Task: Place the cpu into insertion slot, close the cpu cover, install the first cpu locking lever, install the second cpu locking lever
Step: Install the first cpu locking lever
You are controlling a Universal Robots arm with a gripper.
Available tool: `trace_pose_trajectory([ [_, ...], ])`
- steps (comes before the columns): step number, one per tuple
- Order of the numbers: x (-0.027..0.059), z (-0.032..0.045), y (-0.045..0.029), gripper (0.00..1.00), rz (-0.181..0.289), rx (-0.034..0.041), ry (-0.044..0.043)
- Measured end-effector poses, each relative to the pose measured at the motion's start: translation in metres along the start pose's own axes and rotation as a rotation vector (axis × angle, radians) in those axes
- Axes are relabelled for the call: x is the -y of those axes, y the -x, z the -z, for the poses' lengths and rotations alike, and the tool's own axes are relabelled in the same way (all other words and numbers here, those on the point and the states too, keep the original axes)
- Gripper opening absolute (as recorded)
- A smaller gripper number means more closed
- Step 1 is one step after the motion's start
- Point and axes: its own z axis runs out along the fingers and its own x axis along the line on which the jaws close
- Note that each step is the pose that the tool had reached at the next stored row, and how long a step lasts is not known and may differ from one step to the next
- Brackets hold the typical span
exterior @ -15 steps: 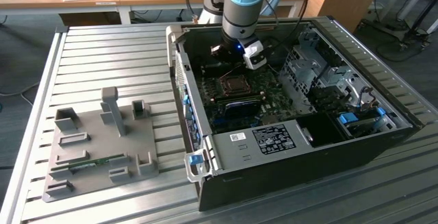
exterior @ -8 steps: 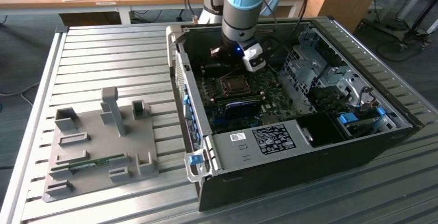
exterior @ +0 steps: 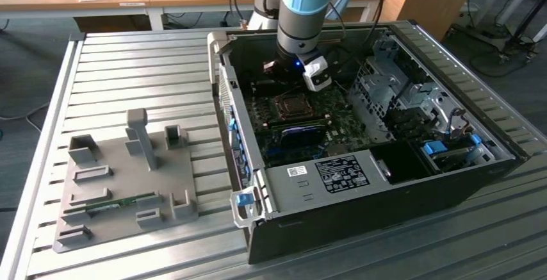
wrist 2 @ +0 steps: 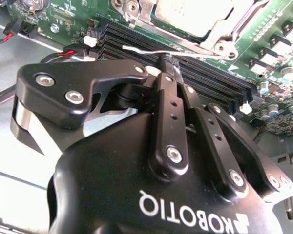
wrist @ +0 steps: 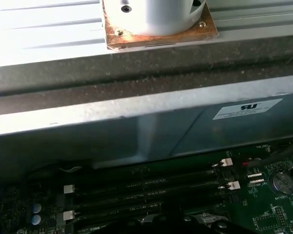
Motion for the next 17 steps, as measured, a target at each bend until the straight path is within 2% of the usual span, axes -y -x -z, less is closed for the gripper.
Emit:
trace_pose_trajectory([
  [10,-0.0016,-0.0010,-0.0010,0.11,0.000,0.0002,-0.0001],
  [17,-0.0050,0.0080,-0.0001,0.11,-0.001,-0.0005,0.0044],
])
